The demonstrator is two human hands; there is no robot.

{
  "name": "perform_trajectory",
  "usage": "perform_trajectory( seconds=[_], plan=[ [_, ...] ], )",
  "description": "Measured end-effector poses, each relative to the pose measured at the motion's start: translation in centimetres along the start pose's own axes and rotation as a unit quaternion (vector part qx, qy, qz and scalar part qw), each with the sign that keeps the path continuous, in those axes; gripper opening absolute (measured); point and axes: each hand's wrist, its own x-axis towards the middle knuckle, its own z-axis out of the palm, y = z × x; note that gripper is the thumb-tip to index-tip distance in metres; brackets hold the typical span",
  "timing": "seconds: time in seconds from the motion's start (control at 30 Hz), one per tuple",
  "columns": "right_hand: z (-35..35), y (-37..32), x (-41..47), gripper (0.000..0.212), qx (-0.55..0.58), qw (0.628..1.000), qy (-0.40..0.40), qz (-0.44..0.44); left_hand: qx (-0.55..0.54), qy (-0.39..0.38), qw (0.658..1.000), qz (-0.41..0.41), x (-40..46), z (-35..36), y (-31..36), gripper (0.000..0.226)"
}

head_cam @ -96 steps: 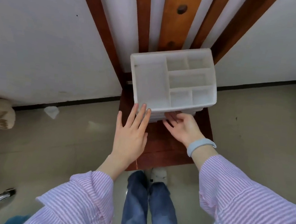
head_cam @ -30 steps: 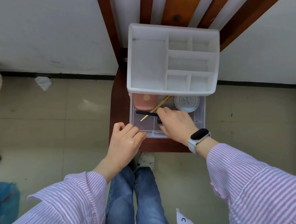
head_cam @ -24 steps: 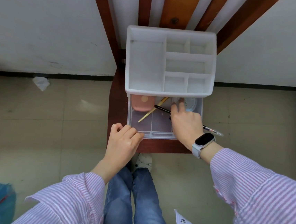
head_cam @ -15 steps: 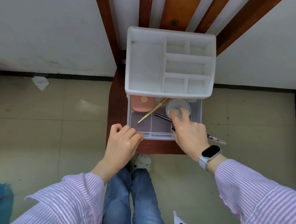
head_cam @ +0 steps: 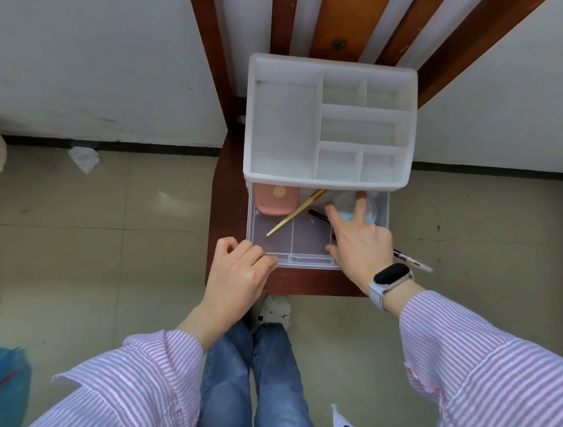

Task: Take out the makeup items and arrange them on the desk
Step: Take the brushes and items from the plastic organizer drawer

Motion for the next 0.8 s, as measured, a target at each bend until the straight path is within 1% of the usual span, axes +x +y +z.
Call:
perform_trajectory(
  seconds=[0.07,0.13,0.17,0.27,0.33,0.4,0.5,0.53,0.6,0.67,0.8],
  plan=[
    [0.0,0.2,-0.1,0.061,0.011,1.0,-0.002,0.008,-0.002,0.0,1.0,-0.003,0.0,0.0,0.0,0.008],
    [-0.3,0.3,0.1,0.061,0.004,1.0,0.012,0.023,-0.001,-0.001,1.0,-0.003,0.0,0.0,0.0,0.008],
    [-0.6,0.3,0.1,0.06,-0.009,0.999,0.029,0.015,0.001,-0.002,1.0,-0.001,0.0,0.0,-0.1,0.008],
    [-1.2,0.2,-0.4,0.051,-0.078,0.986,0.135,-0.052,0.003,-0.005,1.0,-0.002,0.0,0.0,-0.1,0.007],
    [-0.8,0.5,-0.7,0.052,-0.095,0.98,0.15,-0.085,0.002,-0.004,1.0,-0.004,0.1,0.1,0.0,0.007],
    [-0.8,1.0,-0.7,0.057,-0.099,0.984,0.13,-0.077,0.002,-0.003,1.0,-0.004,0.0,0.1,-0.1,0.006],
    [-0.3,1.8,-0.1,0.064,-0.068,0.996,0.044,-0.044,0.004,-0.003,1.0,-0.003,0.1,0.1,0.0,0.008],
    [0.0,1.9,0.1,0.064,-0.059,0.997,0.031,-0.036,0.004,-0.003,1.0,-0.003,0.1,0.1,0.0,0.008],
    [0.1,1.7,0.2,0.061,-0.046,0.998,0.029,-0.027,0.005,-0.003,1.0,-0.004,0.1,0.0,0.0,0.008],
    [0.3,1.3,-0.1,0.06,-0.039,0.998,0.019,-0.035,0.004,-0.006,1.0,-0.005,0.0,0.0,0.0,0.008],
    [0.5,1.0,-0.1,0.073,-0.046,0.997,-0.014,-0.057,0.008,-0.01,1.0,-0.016,0.0,0.0,-0.3,0.006]
  ],
)
